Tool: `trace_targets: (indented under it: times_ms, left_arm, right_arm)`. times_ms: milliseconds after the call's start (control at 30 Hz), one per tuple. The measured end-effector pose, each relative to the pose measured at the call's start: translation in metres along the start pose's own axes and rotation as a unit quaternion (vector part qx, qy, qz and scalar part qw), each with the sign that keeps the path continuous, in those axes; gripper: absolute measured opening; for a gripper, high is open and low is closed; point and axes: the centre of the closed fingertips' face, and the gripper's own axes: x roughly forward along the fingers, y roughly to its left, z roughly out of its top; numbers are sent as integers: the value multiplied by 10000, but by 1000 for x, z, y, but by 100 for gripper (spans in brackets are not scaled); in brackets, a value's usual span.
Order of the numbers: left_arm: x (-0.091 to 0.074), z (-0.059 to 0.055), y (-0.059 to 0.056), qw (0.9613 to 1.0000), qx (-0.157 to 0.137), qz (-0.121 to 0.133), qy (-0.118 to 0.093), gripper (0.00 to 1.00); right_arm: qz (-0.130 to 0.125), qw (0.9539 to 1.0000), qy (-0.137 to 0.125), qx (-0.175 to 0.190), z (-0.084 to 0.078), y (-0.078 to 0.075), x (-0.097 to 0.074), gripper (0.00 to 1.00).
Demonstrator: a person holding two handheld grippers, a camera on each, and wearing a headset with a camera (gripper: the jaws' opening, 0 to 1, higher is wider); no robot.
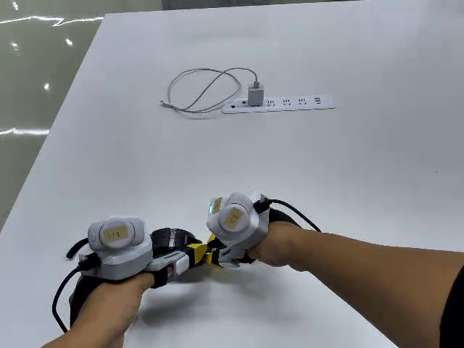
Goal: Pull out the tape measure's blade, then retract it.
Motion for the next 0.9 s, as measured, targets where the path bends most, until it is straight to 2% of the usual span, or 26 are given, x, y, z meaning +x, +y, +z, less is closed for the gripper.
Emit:
trace_targets:
  times_ms: [233,367,433,833,900]
  left_arm:
    - [0,0,0,10000,15,31,7,62]
    - [1,1,1,10000,-5,56,-41,62]
    - [1,1,1,10000,-8,62,-53,63]
    - [1,1,1,10000,-4,40,-54,63]
    - [0,1,1,10000,6,28,-49,63]
  right_arm:
    - [33,9997,124,-209,1,2,0,12]
    - [0,9999,113,93,0,1,-2,12]
    - [7,9998,-23,185,2,0,-6,13]
    - [-121,9998,-89,149,-6,-1,-24,19]
    - [-199,9996,-88,159,-7,-3,-26,23]
